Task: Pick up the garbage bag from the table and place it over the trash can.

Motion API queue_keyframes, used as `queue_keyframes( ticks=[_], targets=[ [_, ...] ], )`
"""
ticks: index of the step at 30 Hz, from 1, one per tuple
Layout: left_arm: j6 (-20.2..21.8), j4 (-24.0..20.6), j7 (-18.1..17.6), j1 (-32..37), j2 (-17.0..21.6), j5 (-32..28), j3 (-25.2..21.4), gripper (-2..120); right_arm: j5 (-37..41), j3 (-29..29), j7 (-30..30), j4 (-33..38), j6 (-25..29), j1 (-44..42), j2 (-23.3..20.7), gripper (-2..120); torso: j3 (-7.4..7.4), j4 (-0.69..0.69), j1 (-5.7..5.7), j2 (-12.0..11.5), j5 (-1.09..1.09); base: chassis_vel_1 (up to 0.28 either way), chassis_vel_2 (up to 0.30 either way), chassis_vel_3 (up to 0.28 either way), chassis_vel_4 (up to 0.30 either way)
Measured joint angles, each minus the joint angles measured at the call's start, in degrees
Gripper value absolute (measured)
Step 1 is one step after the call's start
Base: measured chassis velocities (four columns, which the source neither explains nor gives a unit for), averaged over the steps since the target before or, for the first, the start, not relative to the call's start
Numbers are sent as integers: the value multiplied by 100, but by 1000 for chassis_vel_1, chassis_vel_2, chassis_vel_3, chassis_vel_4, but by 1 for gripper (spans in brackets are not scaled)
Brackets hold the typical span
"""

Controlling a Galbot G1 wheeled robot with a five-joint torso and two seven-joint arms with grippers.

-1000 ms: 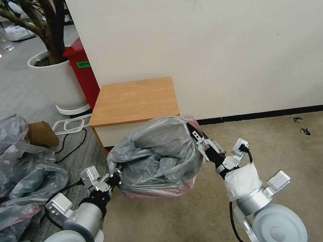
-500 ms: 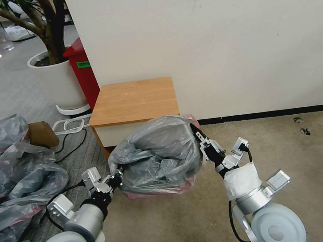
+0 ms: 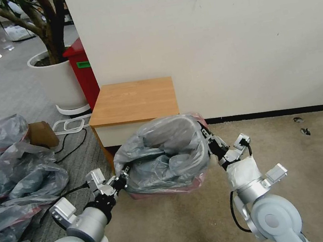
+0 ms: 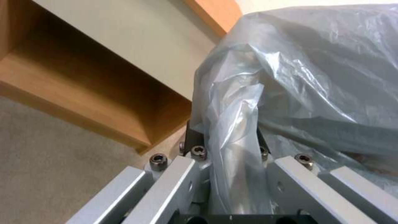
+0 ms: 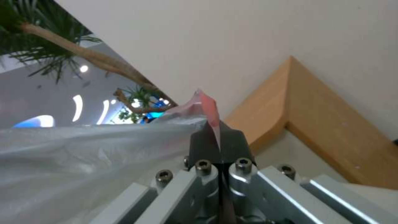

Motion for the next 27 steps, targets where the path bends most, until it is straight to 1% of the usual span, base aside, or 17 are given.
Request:
queue_keyframes(
  ticks=[18, 19, 20, 22, 24, 25, 27],
  targets=[
    [-14, -67, 5, 22, -84, -79, 55, 4, -365, 21, 339, -815, 39, 353, -55, 0, 0, 0, 0, 0, 0, 0, 0, 0, 0],
    [-22, -67, 5, -9, -92, -79, 58, 4, -518, 14, 337, -840, 44, 318, -44, 4, 0, 0, 0, 0, 0, 0, 0, 0, 0],
    [-22, -67, 5, -9, -92, -79, 58, 4, -518, 14, 337, -840, 44, 318, -44, 4, 0, 0, 0, 0, 0, 0, 0, 0, 0],
    [-39, -45, -24, -63, -91, -78, 54, 4, -715, 2, 334, -718, 78, 205, -15, 10, 0, 0, 0, 0, 0, 0, 0, 0, 0],
    [-30, 43, -146, -175, -51, 74, 27, 4, -1196, -19, 313, -340, 159, -24, 65, 22, 0, 1, 0, 0, -1, 0, 0, 0, 0],
    [-30, 43, -146, -175, -51, 74, 27, 4, -1196, -19, 313, -340, 159, -24, 65, 22, 0, 1, 0, 0, -1, 0, 0, 0, 0],
    [-27, 101, -223, -242, -10, 201, 20, 4, -1411, -5, 290, -57, 201, -231, 121, 30, 0, 0, 0, 0, -2, 0, 0, 0, 0]
  ],
)
